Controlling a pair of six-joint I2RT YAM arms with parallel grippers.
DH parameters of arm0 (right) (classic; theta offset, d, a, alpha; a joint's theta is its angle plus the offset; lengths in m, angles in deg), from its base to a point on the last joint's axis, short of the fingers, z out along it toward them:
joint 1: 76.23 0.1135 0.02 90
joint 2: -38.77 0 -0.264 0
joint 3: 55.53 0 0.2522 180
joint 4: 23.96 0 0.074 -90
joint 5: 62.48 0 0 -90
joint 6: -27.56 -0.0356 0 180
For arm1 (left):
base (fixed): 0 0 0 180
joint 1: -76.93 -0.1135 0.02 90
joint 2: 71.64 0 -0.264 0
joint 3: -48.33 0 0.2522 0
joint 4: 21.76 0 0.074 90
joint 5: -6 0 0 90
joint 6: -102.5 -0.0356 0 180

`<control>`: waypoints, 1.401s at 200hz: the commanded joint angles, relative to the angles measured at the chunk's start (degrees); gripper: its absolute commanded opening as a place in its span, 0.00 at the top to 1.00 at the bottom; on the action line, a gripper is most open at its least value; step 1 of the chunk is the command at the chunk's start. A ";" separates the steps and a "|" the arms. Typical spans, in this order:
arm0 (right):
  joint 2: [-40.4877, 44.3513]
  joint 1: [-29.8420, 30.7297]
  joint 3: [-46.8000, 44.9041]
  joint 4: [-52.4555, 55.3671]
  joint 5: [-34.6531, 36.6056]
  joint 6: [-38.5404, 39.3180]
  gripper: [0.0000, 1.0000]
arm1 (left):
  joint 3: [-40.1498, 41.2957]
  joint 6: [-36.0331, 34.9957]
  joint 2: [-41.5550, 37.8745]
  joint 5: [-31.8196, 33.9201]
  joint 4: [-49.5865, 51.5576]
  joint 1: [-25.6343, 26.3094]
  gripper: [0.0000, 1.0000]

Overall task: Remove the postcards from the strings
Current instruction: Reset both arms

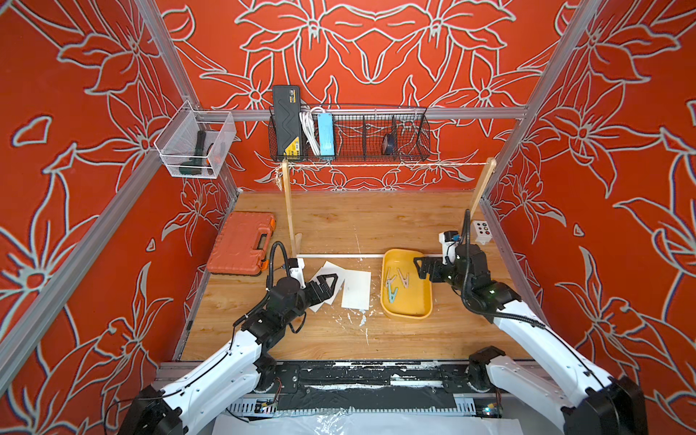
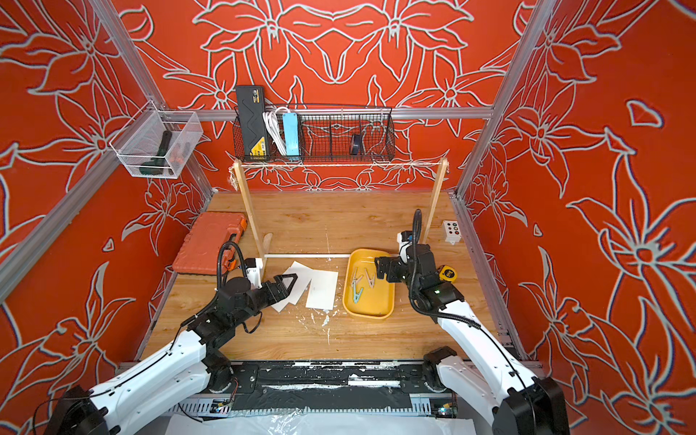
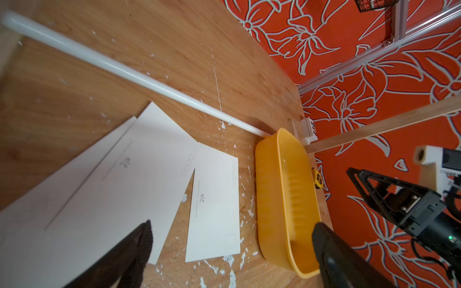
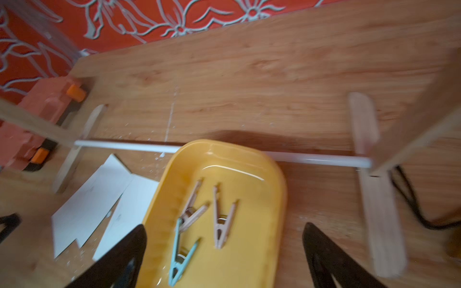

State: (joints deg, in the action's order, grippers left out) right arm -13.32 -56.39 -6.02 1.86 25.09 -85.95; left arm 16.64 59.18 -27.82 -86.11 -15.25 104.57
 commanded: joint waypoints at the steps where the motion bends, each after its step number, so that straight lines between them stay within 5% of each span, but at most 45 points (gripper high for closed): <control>1: 2.46 -3.31 1.33 5.46 12.59 -2.54 0.02 | -3.71 -5.72 0.98 4.13 6.43 -4.25 0.02; 55: -0.29 -7.93 0.93 5.71 31.73 -6.32 0.02 | -10.78 -13.62 6.32 11.76 13.31 -15.31 0.02; 123: -13.00 -8.10 2.62 -9.97 48.29 8.92 0.02 | -3.99 -27.91 10.27 24.44 -9.59 -19.46 0.02; 151: -17.01 -8.33 1.19 -16.22 48.17 12.40 0.02 | -4.85 -33.46 18.04 28.00 -14.48 -20.83 0.02; 180: -18.85 -8.73 -3.00 -24.50 44.43 15.22 0.02 | -3.34 -33.02 23.65 19.12 -20.88 -25.97 0.05; 262: -27.58 -9.04 -14.69 -54.45 37.59 22.67 0.02 | 2.14 -40.28 34.52 19.12 -44.32 -26.14 0.09; 280: -27.98 -9.22 -13.47 -51.73 34.15 23.41 0.02 | 4.15 -42.25 34.85 17.87 -48.45 -24.87 0.09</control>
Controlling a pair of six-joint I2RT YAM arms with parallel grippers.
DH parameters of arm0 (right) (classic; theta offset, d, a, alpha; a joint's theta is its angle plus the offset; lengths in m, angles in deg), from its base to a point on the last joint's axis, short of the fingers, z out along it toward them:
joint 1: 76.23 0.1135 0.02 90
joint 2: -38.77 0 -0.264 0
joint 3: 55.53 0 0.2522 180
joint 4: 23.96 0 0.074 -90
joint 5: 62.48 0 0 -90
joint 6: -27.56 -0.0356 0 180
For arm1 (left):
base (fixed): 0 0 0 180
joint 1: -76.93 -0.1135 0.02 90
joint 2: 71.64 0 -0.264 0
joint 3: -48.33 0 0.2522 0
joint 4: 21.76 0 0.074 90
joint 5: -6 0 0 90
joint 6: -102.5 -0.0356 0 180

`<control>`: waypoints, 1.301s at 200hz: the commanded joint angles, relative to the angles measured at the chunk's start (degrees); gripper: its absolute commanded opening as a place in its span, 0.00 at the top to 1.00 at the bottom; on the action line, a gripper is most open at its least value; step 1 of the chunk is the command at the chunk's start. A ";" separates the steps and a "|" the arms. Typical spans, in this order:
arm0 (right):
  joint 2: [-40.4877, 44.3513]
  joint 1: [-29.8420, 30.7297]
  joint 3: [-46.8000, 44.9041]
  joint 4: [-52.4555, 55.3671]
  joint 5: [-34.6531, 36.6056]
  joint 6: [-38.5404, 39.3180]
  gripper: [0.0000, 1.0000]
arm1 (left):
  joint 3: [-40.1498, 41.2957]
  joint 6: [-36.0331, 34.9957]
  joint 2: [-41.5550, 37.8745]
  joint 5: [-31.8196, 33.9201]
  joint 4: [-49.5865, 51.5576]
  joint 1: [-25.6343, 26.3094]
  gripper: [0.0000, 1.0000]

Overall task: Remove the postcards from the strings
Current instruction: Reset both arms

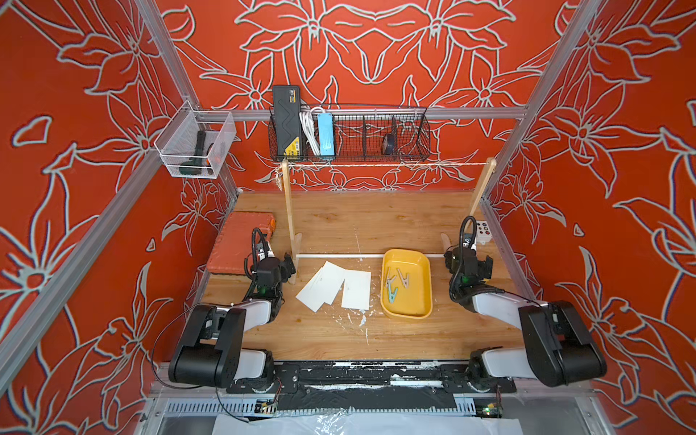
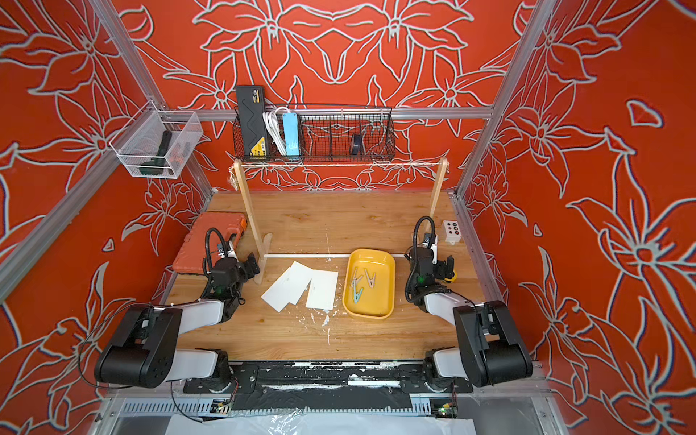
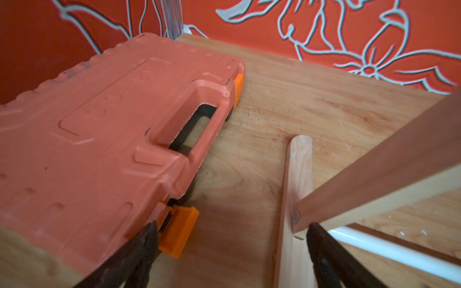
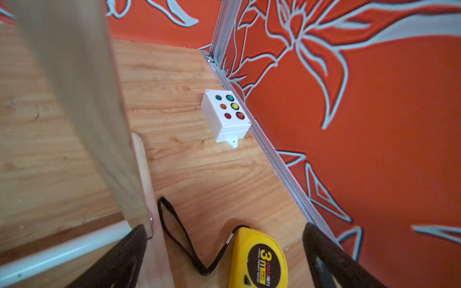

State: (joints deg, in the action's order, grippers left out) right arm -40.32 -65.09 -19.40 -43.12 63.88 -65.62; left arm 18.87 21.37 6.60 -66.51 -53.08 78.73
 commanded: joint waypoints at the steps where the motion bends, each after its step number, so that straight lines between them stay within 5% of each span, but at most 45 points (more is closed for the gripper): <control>1: -1.11 -0.51 -0.07 -7.08 -4.64 3.13 0.02 | 2.13 -4.67 0.56 -1.79 -11.25 1.12 0.09; 45: -0.10 -5.28 -1.69 -7.53 -17.35 1.86 0.02 | 10.97 -7.69 4.09 -2.83 -31.00 2.85 0.07; 53: -2.30 -7.13 -5.03 -14.13 -21.16 1.73 0.02 | 10.21 -7.12 2.76 -3.07 -27.02 2.73 0.04; 60: -4.65 -7.44 -6.84 -23.31 -20.88 1.99 0.02 | 9.48 -6.83 1.83 -3.68 -24.34 2.44 0.03; 71: -0.79 -7.44 -3.89 -10.63 -20.77 0.75 0.02 | 10.84 -7.49 3.70 -3.19 -29.99 2.57 0.03; 82: -3.73 -7.26 -5.99 -20.24 -20.55 2.19 0.02 | 9.69 -7.04 1.86 -2.89 -24.81 2.85 0.02; 94: -1.21 -6.65 -4.53 -12.40 -19.83 1.37 0.02 | 10.59 -7.28 2.86 -2.61 -28.21 2.86 0.03; 260: -1.57 -6.65 -4.48 -13.60 -19.57 1.68 0.02 | 9.63 -7.81 2.63 -1.68 -25.94 3.82 0.03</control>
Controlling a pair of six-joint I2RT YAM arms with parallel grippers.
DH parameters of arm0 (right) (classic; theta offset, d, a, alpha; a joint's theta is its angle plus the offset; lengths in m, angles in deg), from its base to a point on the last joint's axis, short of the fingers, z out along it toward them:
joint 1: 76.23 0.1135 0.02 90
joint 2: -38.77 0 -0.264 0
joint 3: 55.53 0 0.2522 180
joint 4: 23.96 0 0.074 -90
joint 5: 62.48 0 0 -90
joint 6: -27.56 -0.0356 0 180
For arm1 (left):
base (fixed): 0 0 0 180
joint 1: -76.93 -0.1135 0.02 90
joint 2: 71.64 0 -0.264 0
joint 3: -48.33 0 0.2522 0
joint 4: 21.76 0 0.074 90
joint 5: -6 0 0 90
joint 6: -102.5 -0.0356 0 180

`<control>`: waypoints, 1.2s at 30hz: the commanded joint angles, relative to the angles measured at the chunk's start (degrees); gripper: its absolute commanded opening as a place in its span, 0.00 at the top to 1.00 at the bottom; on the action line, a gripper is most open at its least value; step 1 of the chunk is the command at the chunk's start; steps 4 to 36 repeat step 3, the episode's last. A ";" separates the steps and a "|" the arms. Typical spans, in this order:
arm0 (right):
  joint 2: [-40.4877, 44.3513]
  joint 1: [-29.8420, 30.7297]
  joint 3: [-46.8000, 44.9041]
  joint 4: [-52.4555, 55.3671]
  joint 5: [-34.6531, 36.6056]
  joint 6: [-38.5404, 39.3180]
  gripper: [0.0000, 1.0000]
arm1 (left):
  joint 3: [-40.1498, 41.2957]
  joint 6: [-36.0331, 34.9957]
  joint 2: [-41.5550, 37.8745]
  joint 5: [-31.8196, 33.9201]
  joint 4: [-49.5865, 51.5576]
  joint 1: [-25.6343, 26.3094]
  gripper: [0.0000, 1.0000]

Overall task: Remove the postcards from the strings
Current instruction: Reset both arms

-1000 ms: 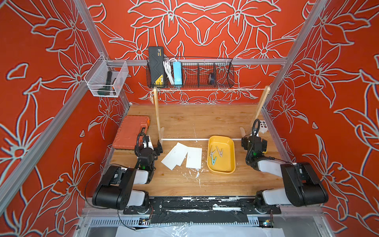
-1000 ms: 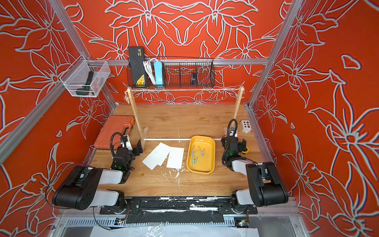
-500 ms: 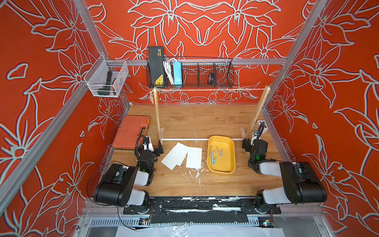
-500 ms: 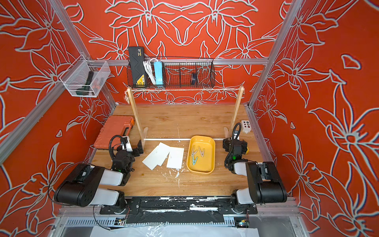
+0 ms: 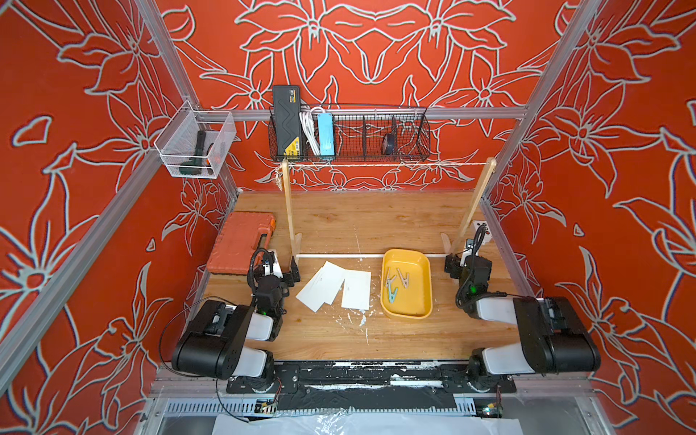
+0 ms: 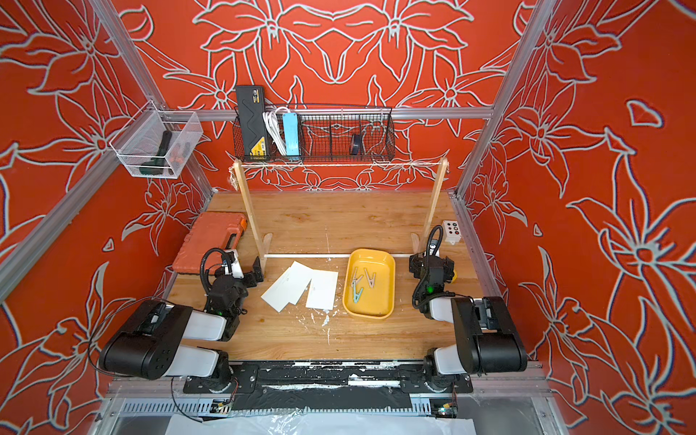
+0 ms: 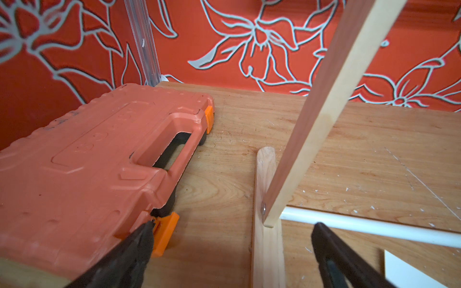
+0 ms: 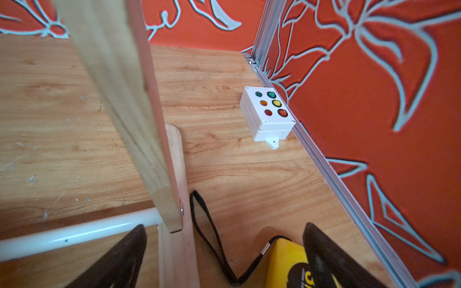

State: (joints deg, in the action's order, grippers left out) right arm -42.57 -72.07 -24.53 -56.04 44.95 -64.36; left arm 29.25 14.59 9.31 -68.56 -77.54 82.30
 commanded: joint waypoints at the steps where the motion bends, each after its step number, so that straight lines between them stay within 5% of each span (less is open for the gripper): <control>1: 0.67 0.32 0.63 -0.71 -0.64 0.42 0.02 | -0.79 -1.03 -0.04 0.38 -1.48 0.26 0.03; 36: 0.66 0.32 0.65 -0.74 -0.64 0.36 0.02 | -0.74 -1.03 -0.07 0.38 -1.48 0.26 0.03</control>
